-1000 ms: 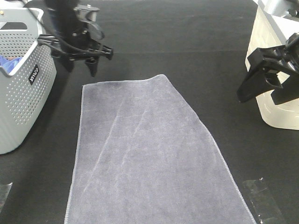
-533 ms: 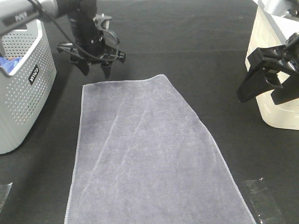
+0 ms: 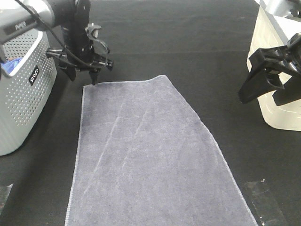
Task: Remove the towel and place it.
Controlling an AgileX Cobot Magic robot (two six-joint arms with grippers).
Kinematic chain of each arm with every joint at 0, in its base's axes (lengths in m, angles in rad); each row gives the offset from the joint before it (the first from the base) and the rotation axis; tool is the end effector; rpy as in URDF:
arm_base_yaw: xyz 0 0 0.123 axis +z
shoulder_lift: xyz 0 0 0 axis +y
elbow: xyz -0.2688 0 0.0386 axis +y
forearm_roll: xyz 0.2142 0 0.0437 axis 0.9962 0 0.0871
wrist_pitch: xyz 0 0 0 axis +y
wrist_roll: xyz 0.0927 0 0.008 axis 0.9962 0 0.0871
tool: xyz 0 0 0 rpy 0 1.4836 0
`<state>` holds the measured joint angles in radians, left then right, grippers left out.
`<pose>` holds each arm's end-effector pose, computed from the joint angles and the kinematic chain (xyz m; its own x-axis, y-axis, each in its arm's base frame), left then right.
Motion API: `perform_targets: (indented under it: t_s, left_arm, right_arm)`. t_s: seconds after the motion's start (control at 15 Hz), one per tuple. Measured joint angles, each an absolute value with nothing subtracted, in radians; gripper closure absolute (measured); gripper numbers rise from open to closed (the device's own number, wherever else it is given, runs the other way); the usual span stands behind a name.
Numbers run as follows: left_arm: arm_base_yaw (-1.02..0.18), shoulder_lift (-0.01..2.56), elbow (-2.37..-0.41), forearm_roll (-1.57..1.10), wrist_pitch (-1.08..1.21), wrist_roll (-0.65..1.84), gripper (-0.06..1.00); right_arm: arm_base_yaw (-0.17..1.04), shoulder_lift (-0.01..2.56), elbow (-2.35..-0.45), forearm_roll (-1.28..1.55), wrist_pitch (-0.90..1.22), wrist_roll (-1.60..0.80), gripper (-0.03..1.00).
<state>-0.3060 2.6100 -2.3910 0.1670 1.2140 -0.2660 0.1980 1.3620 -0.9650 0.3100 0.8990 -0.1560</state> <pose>0.4722 -0.1340 0.1326 -0.9629 0.0911 -0.2539 0.0671 0.9926 0.1016 0.2215 0.0671 0.2677 -0.9190 -0.1440 -0.3671 -0.2419 0.9411 0.2364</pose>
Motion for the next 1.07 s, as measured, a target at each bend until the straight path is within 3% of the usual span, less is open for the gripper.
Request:
perform_targets:
  t_s: [0.4,0.73,0.8,1.0,1.07]
  left_arm:
    - [-0.266,2.668,-2.391,0.13,1.204,-0.266,0.4]
    - [-0.266,2.677,-2.391,0.066,1.115,-0.266,0.53]
    - [-0.266,2.677,-2.392,0.056,1.112,-0.266,0.59]
    - [-0.267,2.679,-2.393,0.035,1.1,-0.266,0.94]
    - [-0.267,2.679,-2.393,0.035,1.1,-0.266,0.94]
  right_arm:
    - [0.198,1.368,-0.965,0.31,0.898,-0.156,0.27]
    - [0.198,1.368,-0.966,0.31,0.888,-0.156,0.27]
    - [0.198,1.368,-0.966,0.31,0.887,-0.156,0.27]
    - [0.198,1.368,-0.966,0.31,0.883,-0.156,0.27]
    - [0.198,1.368,-0.966,0.314,0.877,-0.156,0.27]
